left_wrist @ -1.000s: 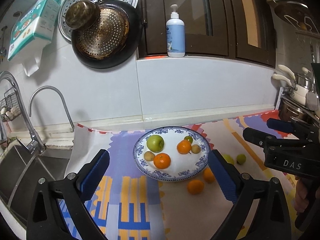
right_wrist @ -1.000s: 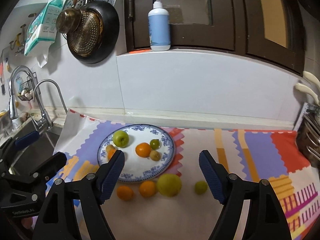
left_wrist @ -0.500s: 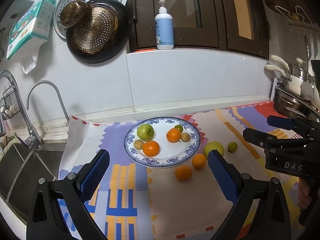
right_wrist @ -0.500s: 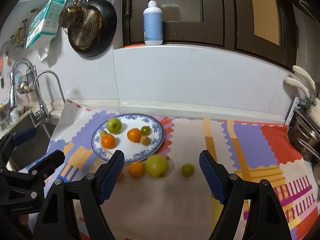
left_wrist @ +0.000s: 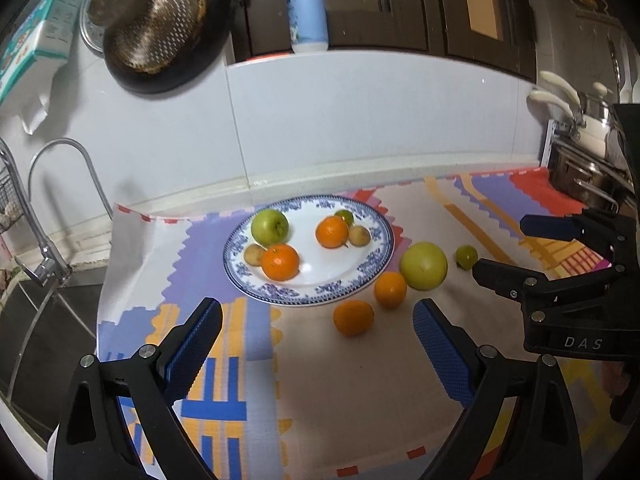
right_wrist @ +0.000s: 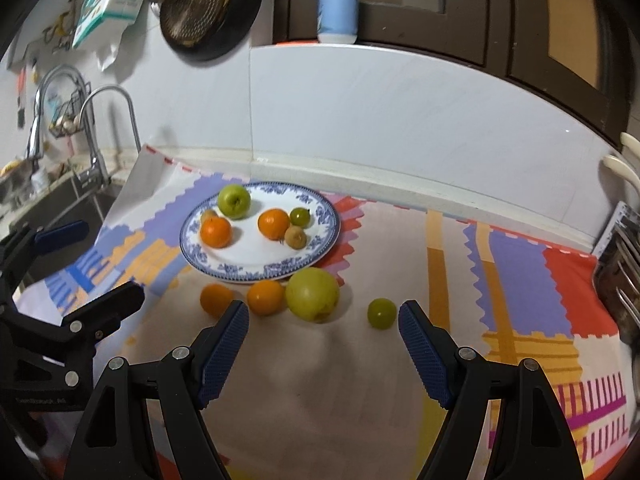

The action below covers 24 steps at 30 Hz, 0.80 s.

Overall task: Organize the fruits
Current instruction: 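Lift both grippers away from the plate back over the fruits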

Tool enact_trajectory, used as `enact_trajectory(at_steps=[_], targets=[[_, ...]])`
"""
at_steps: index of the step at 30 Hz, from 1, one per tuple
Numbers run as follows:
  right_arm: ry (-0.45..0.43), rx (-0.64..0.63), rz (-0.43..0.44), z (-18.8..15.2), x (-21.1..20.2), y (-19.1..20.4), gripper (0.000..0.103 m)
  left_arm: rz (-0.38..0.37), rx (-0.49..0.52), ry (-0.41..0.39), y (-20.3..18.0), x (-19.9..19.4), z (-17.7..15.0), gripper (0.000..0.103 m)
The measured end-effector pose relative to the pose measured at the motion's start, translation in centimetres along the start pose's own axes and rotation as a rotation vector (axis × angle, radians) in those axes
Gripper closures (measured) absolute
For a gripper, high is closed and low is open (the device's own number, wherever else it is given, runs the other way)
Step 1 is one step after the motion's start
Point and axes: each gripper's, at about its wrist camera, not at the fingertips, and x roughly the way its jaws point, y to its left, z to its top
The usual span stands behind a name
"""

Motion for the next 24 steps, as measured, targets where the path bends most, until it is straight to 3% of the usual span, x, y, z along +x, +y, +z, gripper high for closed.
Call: enact_trajectory(at_steps=[20, 24], targets=[[0.094, -0.058, 0.108, -0.5, 7.4, -0.8, 0.029, -0.084, 0.006, 0.185, -0.6, 7.7, -1.0, 0.022], [0.110, -0.064, 0.125, -0.3, 7.9, -1.0, 0.032, -0.108, 0.005, 0.207, -0.9, 8.5, -0.9, 0.030]])
